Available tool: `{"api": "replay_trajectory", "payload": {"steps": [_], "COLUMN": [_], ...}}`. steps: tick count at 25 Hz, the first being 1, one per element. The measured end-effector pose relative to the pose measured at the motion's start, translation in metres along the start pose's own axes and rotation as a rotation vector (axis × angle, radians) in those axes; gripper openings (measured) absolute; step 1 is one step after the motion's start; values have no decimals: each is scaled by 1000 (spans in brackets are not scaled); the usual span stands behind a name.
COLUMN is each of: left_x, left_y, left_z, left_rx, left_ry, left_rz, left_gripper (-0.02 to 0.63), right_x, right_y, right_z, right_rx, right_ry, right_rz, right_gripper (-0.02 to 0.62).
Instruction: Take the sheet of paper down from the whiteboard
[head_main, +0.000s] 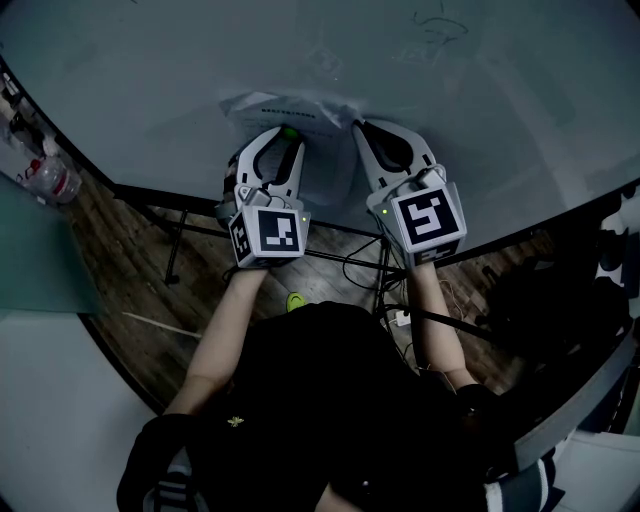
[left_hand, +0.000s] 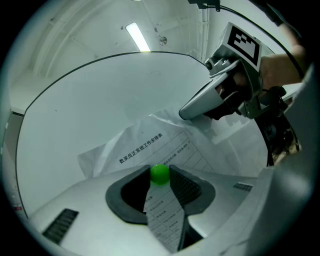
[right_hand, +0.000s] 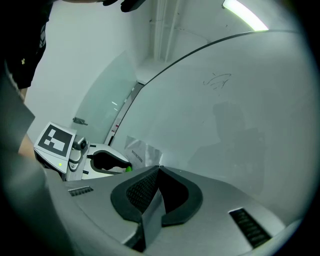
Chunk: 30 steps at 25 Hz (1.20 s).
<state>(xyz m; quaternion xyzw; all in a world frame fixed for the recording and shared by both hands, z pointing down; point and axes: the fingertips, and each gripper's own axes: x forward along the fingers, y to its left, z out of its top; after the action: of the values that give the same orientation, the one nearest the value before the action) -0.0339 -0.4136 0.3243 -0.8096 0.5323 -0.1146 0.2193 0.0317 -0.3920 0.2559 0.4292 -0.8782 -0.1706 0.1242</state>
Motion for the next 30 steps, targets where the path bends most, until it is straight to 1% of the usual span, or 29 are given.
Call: {"api": "replay_trajectory", "payload": {"steps": [10,13,21,26,30], "left_x": [0,-1,1,-5,-16], "left_y": [0,0,0,2,3], "left_z": [0,0,0,3,4], "left_rx": [5,12,35,37,38], "left_ry": [0,3,13,-1,-4], "left_rz": [-5,-8,-15,-13,-10], "left_gripper": [135,135,133,133,133], "right_x": [0,-1,0,0,-2], "right_y": [0,-1,-4,-6,-8], "right_z": [0,-1,-2,-1,-1], "right_rx": [-1,-17,-12,25,-3], "right_ry": [-4,-1,-8,-17,-30], "right_rz": [-3,-10,-8,-6,-14], "right_gripper": [-2,-2,-3,-5,-5]}}
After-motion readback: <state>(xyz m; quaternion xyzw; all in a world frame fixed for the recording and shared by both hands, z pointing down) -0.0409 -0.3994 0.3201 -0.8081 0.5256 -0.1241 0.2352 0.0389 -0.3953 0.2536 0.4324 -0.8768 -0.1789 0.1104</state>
